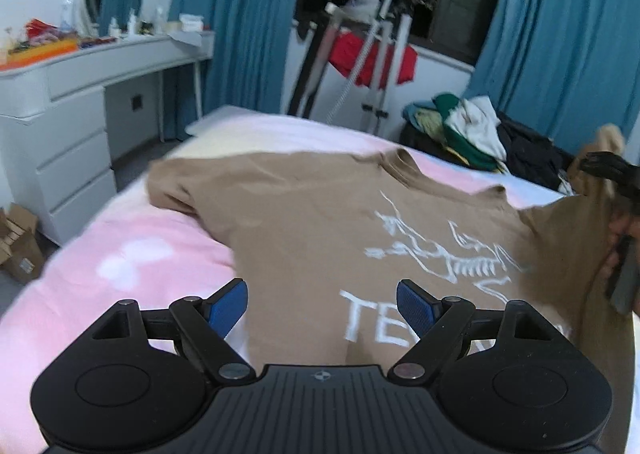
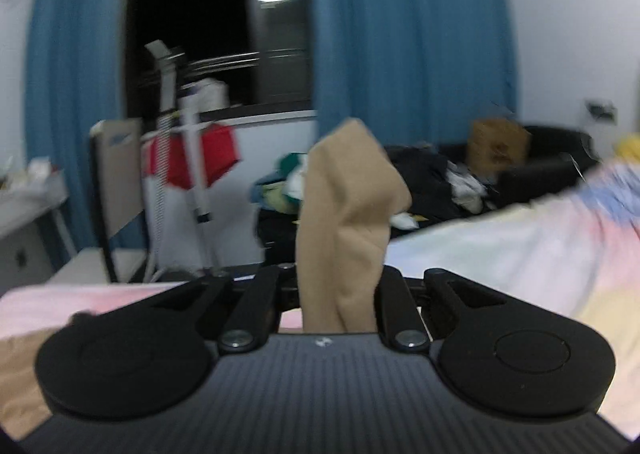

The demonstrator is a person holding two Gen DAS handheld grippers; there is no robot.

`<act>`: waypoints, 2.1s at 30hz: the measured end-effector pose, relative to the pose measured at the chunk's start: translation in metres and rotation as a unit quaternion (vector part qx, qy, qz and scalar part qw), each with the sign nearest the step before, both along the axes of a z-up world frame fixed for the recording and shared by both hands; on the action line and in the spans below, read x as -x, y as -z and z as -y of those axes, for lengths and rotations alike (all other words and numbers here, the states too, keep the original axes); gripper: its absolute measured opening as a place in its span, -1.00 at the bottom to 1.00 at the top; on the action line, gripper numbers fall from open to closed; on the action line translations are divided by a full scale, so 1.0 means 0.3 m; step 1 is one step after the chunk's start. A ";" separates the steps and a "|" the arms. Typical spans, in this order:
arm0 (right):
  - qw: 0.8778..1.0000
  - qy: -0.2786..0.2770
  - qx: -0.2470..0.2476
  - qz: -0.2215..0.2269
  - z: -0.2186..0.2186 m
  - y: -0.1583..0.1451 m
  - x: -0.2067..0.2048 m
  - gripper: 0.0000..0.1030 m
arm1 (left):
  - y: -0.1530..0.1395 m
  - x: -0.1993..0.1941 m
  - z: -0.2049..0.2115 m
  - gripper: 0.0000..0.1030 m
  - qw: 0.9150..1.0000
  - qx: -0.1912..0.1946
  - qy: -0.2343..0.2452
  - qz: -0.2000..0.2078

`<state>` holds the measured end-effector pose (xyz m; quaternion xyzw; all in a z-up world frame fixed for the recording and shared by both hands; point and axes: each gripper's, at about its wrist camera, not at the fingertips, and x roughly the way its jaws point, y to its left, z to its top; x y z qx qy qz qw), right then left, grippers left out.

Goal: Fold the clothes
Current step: 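Grasp the T-shirt sleeve with the right tool and lift it, then lay the sleeve across the T-shirt back and open the right tool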

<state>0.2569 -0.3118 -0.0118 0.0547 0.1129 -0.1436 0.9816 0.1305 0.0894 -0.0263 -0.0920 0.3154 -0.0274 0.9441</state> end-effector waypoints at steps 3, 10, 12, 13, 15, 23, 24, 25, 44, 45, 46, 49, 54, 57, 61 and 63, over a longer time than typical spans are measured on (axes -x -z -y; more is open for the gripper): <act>0.999 -0.034 -0.010 -0.023 -0.146 0.027 -0.041 -0.74 | -0.031 0.025 -0.048 0.62 1.000 0.001 -0.012 0.010; 0.990 -0.076 0.012 -0.115 -0.396 0.267 -0.129 -0.73 | -0.017 0.022 -0.144 0.62 0.999 0.030 -0.039 -0.009; 0.989 -0.069 0.000 -0.128 -0.407 0.300 -0.149 -0.73 | -0.007 0.010 -0.147 0.62 0.999 0.035 -0.040 -0.013; 0.988 -0.071 -0.008 -0.137 -0.406 0.310 -0.154 -0.72 | -0.003 0.004 -0.146 0.62 0.998 0.036 -0.040 -0.015; 0.984 -0.079 -0.027 -0.155 -0.404 0.326 -0.163 -0.62 | 0.006 -0.008 -0.131 0.62 0.999 0.032 -0.035 -0.018; 0.965 -0.184 -0.089 -0.166 -0.395 0.235 -0.003 0.59 | 0.012 -0.004 -0.063 0.62 1.000 0.016 -0.005 -0.010; 0.965 -0.189 -0.092 -0.157 -0.389 0.212 0.055 0.59 | 0.012 -0.002 -0.055 0.62 1.000 0.014 -0.002 -0.009; 0.965 -0.194 -0.095 -0.150 -0.378 0.188 0.119 0.59 | 0.008 0.004 -0.048 0.62 1.000 0.013 0.005 -0.007; 0.968 -0.123 -0.187 -0.112 -0.126 0.096 0.854 0.59 | 0.001 -0.044 0.205 0.56 0.992 -0.037 0.116 0.014; 0.969 -0.116 -0.187 -0.111 -0.115 0.107 0.845 0.59 | 0.000 -0.071 0.231 0.56 0.992 -0.038 0.121 0.013; 0.970 -0.108 -0.187 -0.109 -0.104 0.117 0.836 0.59 | 0.001 -0.109 0.270 0.53 0.991 -0.038 0.126 0.011; 0.975 -0.073 -0.177 -0.110 -0.065 0.144 0.803 0.59 | 0.014 -0.216 0.380 0.44 0.991 -0.033 0.130 0.008; 0.982 -0.019 -0.161 -0.099 0.027 0.185 0.753 0.59 | 0.083 -0.402 0.589 0.27 0.991 -0.005 0.134 -0.022; 0.976 0.003 -0.192 -0.099 0.097 0.217 0.722 0.59 | 0.145 -0.495 0.691 0.03 0.991 -0.014 0.126 -0.034; 0.968 0.013 -0.231 -0.101 0.146 0.254 0.698 0.59 | 0.215 -0.566 0.769 -0.40 0.991 -0.028 0.129 -0.035; 0.964 0.015 -0.243 -0.105 0.159 0.268 0.688 0.59 | 0.237 -0.587 0.787 -0.76 0.991 -0.037 0.124 -0.036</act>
